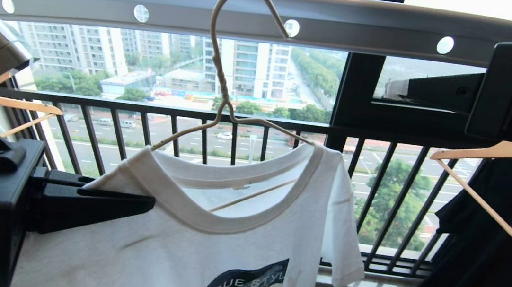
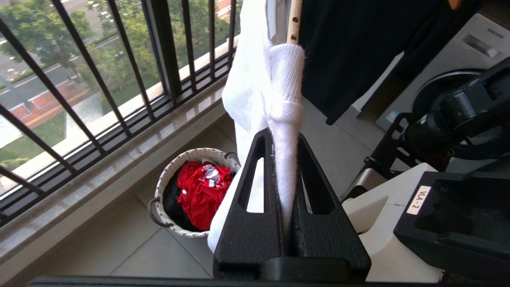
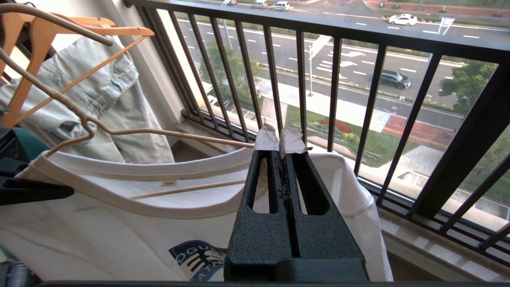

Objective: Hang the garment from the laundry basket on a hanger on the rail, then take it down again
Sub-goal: Hang the clothes rack on the clothesline

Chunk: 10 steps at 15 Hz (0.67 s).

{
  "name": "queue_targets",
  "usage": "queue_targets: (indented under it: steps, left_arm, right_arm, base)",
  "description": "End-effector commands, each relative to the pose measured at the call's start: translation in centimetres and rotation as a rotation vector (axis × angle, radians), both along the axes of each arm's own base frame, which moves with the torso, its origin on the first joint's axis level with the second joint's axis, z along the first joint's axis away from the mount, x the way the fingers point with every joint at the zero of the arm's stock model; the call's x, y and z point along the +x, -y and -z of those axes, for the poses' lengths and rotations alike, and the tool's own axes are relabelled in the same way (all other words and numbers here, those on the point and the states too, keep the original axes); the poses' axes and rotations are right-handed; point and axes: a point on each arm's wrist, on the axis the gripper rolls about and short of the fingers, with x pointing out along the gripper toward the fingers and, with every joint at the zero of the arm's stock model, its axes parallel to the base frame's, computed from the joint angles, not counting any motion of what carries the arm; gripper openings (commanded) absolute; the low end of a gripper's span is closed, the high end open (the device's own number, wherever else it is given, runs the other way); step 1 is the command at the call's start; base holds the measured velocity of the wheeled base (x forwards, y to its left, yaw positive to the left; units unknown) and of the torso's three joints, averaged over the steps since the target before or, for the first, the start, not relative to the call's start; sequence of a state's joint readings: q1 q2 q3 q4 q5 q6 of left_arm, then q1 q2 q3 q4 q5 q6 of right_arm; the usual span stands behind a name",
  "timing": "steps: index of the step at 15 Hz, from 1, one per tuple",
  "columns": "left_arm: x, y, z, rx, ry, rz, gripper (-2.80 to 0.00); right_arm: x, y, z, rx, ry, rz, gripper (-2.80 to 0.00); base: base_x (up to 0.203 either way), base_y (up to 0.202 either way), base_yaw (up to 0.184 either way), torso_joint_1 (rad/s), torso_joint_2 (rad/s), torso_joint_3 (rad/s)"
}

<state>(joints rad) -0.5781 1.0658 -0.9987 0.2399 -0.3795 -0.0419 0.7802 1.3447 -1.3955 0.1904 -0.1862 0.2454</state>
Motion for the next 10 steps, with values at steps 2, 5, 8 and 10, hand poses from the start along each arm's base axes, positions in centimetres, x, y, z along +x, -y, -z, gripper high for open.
queue_targets:
  steps: [2, 5, 8, 10]
  left_arm:
    - [-2.3, -2.2, 0.3, 0.023, 0.068, -0.248, -2.8]
    - [-3.7, -3.9, 0.7, 0.048, 0.13, -0.519, -2.8]
    - [-4.0, -4.7, 0.5, 0.078, 0.17, -0.706, -2.8]
    - [-4.3, -5.4, 0.6, 0.084, 0.183, -0.802, -2.8]
  right_arm:
    - [0.1, -0.1, 0.1, -0.002, -0.004, 0.001, -2.8]
    - [0.2, -0.2, 0.2, -0.005, -0.007, 0.001, -2.8]
    - [0.3, -0.3, 0.4, -0.012, -0.014, -0.001, -2.8]
    - [0.4, -0.5, 0.5, -0.016, -0.019, -0.004, -2.8]
  base:
    - [0.0, 0.0, 0.0, 0.0, 0.0, 0.0]
    - [0.0, 0.0, 0.0, 0.0, 0.0, 0.0]
    - [0.0, 0.0, 0.0, 0.0, 0.0, 0.0]
    - [0.0, 0.0, 0.0, 0.0, 0.0, 0.0]
